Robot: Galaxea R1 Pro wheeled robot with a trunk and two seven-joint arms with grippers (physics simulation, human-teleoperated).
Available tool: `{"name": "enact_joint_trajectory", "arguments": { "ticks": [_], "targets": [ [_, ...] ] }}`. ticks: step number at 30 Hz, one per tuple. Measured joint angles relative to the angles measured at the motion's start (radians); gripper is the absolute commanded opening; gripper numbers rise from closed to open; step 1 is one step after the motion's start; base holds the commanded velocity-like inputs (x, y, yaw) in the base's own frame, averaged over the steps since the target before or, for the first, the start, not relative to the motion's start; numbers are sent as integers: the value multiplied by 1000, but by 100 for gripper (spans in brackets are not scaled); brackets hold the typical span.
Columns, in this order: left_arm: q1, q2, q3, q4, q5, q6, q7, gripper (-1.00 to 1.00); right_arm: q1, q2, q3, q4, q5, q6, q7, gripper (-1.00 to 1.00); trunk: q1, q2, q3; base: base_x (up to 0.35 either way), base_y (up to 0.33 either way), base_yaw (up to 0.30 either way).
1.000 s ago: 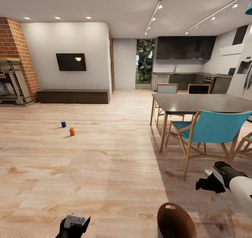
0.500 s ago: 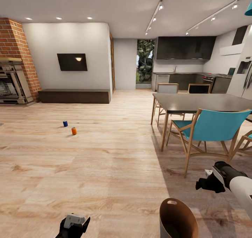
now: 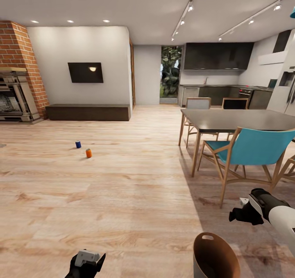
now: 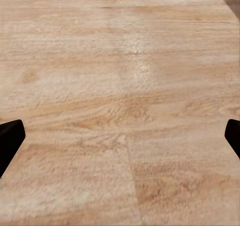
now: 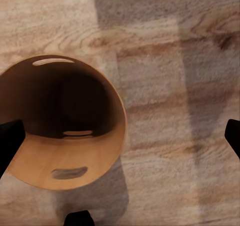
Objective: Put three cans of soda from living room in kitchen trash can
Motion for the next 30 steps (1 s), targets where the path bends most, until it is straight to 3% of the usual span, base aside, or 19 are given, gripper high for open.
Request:
{"name": "enact_joint_trajectory", "arguments": {
  "ticks": [15, 30],
  "targets": [
    [0, 0, 3, 0, 0, 1, 1, 100, 1, 1, 1, 2, -1, -20, 0, 100, 0, 0, 0, 2, 9, 0],
    [-1, 0, 0, 22, -2, 2, 3, 100, 1, -1, 15, 0, 0, -27, 0, 100, 57, -105, -47, 0, 0, 0]
  ]
}}
